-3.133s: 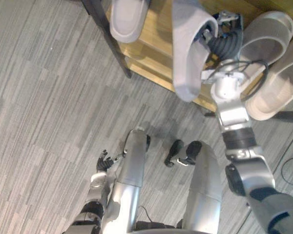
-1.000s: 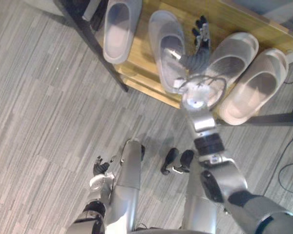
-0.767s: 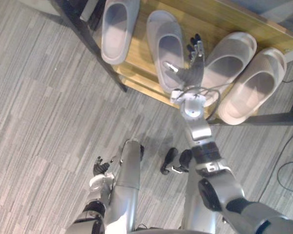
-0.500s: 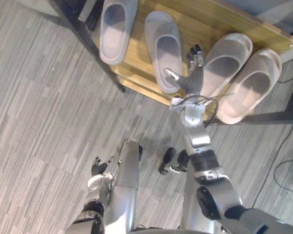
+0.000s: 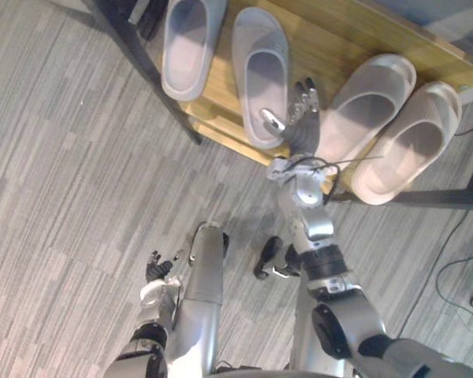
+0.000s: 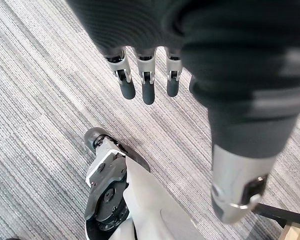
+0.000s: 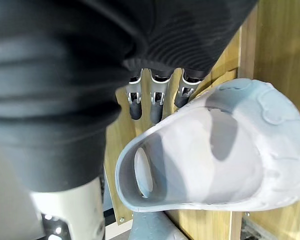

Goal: Organize the slippers on the shoe rack

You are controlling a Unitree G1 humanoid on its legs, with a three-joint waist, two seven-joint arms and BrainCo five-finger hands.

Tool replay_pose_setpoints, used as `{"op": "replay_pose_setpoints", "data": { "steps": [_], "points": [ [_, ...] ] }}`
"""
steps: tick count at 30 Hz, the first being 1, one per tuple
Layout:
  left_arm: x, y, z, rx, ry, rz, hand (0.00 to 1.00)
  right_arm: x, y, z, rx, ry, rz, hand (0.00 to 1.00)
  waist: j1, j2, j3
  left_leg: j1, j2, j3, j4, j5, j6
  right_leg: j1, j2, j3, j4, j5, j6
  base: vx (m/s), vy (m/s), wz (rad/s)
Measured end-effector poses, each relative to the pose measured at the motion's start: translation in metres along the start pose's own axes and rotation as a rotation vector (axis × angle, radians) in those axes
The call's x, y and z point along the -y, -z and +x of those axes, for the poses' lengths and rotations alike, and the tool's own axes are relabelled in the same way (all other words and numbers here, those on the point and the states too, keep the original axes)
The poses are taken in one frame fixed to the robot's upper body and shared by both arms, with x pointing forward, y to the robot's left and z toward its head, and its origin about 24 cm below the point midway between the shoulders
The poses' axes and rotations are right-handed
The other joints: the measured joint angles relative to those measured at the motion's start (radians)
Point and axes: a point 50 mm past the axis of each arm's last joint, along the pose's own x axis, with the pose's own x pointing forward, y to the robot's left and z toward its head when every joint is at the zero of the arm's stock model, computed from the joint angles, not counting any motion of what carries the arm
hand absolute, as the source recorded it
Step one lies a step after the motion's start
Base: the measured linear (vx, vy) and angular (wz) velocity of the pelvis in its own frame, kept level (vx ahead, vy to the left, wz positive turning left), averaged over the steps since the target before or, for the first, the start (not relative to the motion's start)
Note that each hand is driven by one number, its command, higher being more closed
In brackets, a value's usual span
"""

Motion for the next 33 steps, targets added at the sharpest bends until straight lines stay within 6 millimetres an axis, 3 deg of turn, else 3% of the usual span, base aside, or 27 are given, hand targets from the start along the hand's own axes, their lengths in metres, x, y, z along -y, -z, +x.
{"op": "replay_pose_setpoints", "data": {
  "steps": [6,8,19,25,29,33],
  "points": [
    [0.005,-0.002,0.0,0.006,0.01,-0.006,0.0,-0.019,-0.006,0.015,-0.021,-0.012,0.128,0.0,0.019,0.002,0.005,0.001,-0.005,-0.004,-0.007,0.001,-0.002,0.006,-0.005,-0.005,-0.002,-0.002,0.002,0.03,-0.003,0.06],
    [0.009,-0.004,0.001,0.011,0.019,-0.009,0.0,-0.017,-0.009,0.02,-0.02,0.008,0.159,0.0,0.033,0.003,0.007,0.001,-0.006,-0.007,-0.008,0.002,-0.002,0.008,-0.006,-0.008,-0.002,-0.002,0.003,0.03,-0.007,0.05],
    [0.016,-0.008,0.001,0.013,0.03,-0.081,0.0,-0.01,-0.019,0.048,-0.056,0.126,0.332,0.0,0.041,0.014,0.015,-0.009,-0.027,-0.023,-0.02,0.021,-0.009,0.008,-0.028,-0.025,-0.002,-0.007,0.011,0.01,0.001,0.08],
    [0.018,-0.009,0.001,0.023,0.038,-0.087,0.0,0.001,-0.022,0.053,-0.045,0.12,0.293,0.0,0.043,0.022,0.021,-0.004,-0.024,-0.017,-0.018,0.022,-0.009,0.008,-0.028,-0.021,0.001,-0.001,0.0,0.01,0.004,-0.03],
    [0.019,-0.011,0.001,0.033,0.055,-0.089,0.0,-0.001,-0.019,0.052,-0.048,0.034,0.157,0.0,0.034,0.025,0.044,0.053,-0.001,0.018,-0.026,0.021,-0.008,0.052,-0.015,0.003,-0.011,0.005,-0.005,0.01,0.003,-0.2],
    [0.018,-0.005,-0.002,0.026,0.076,-0.092,0.0,0.012,-0.001,0.036,-0.075,-0.024,0.005,0.0,0.019,0.026,0.045,0.168,0.034,0.044,-0.116,0.039,0.01,0.151,0.014,0.007,-0.103,0.035,0.003,0.01,-0.017,-0.2]
  ]
}}
